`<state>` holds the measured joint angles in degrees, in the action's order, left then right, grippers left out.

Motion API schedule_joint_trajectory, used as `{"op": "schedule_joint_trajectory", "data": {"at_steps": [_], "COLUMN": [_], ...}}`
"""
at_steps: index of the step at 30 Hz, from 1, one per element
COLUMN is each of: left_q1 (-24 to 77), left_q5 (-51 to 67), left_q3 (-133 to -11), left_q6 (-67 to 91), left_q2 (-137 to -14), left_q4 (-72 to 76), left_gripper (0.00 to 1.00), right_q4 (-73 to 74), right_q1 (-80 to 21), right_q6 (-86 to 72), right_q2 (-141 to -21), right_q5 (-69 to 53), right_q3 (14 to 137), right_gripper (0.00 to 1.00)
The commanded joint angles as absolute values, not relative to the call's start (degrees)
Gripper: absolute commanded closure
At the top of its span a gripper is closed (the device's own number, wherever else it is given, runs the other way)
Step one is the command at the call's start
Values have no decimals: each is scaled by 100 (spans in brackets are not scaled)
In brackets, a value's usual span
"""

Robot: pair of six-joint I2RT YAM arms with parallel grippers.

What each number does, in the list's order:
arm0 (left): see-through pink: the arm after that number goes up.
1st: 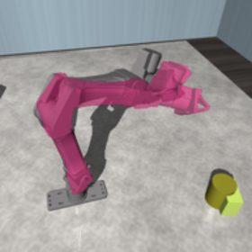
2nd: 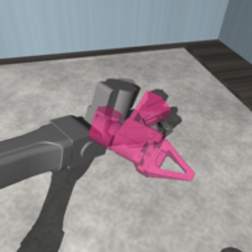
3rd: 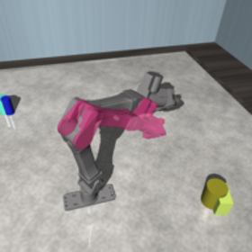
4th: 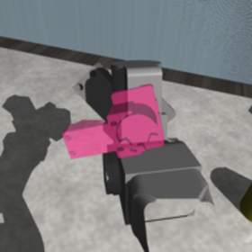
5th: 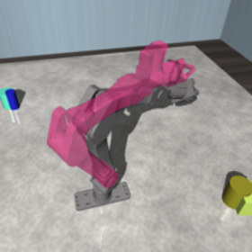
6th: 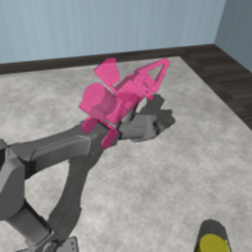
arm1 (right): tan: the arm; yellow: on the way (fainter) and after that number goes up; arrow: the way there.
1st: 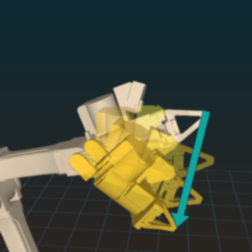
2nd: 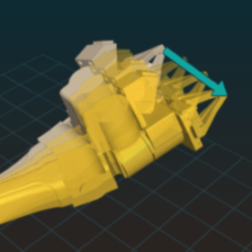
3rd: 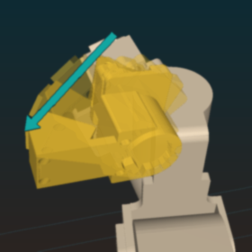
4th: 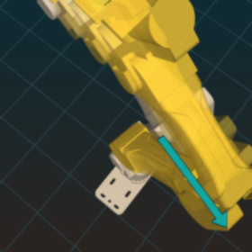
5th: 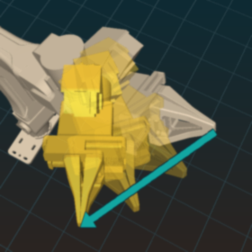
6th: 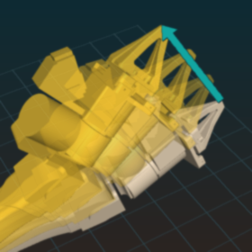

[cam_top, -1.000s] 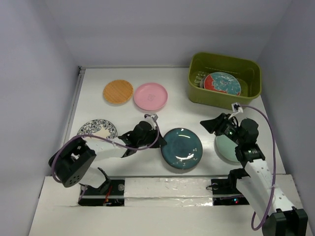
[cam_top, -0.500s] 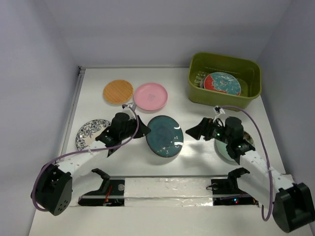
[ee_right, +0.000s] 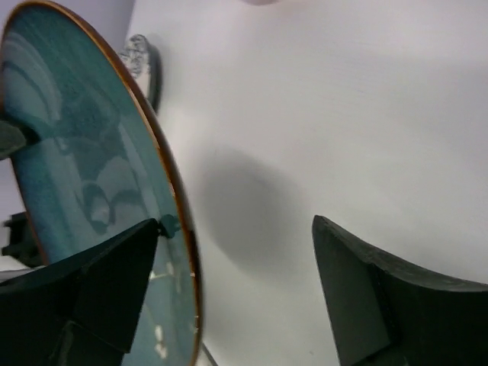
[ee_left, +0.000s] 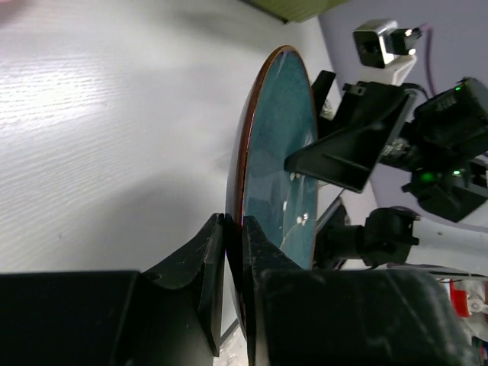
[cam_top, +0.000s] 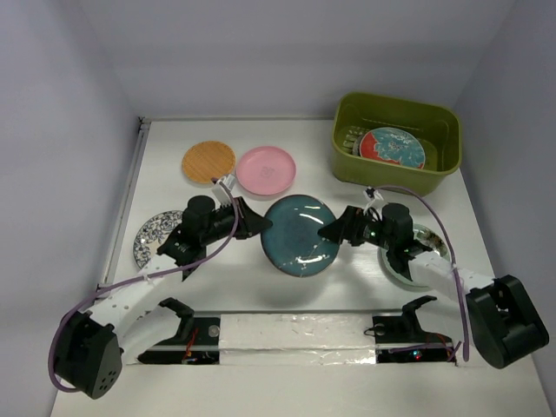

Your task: Place the plates into the plastic bin on the countertop

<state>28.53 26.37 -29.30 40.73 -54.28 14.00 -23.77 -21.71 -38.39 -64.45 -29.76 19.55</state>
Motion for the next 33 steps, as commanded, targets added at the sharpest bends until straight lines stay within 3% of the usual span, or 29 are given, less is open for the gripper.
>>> {"op": "schedule_joint_trajectory", "data": {"at_steps": [1, 4, 5, 6, 7, 10, 13, 16, 24, 33], "left_q1": [2786, 2786, 2786, 2786, 2786, 2786, 2786, 2786, 2786, 2786], "left_q5": [3296, 3165, 3121, 3059, 2850, 2070, 1243, 714, 202, 325], "left_q3": [-3349, -3489, -3533, -3672, -3770, -4235, -4648, -4886, -4607, -3981], "left_q6": [4597, 4404, 4325, 4229, 4114, 3526, 2972, 2567, 2013, 1978], "left_q2": [-5115, -5115, -5107, -5098, -5045, -4765, -4353, -3974, -3112, -2505], "left_q4": [2795, 2532, 2314, 2146, 1953, 978, 125, -482, -1274, -1142], "left_gripper": [100, 100, 100, 97, 79, 48, 37, 32, 32, 32], "right_q4": [-3575, -4356, -4377, -4238, -4115, -3528, -2542, -1945, -872, 482], "right_q1": [-2268, -2268, -2268, -2268, -2268, -2268, -2268, -1935, 67, 817], "right_q6": [-4077, -4569, -4675, -4702, -4702, -4685, -4369, -4228, -4122, -3780], "right_q2": [-6591, -6566, -6539, -6496, -6339, -5952, -5731, -5791, -7388, -9034], "right_q5": [-3452, -4059, -4191, -4184, -4105, -3649, -2841, -2330, -1969, -1372], "right_q3": [1855, 1802, 1837, 1898, 1968, 2380, 3311, 4462, 6854, 8700], "right_gripper": [15, 69, 97, 100, 100, 100, 100, 100, 100, 100]}}
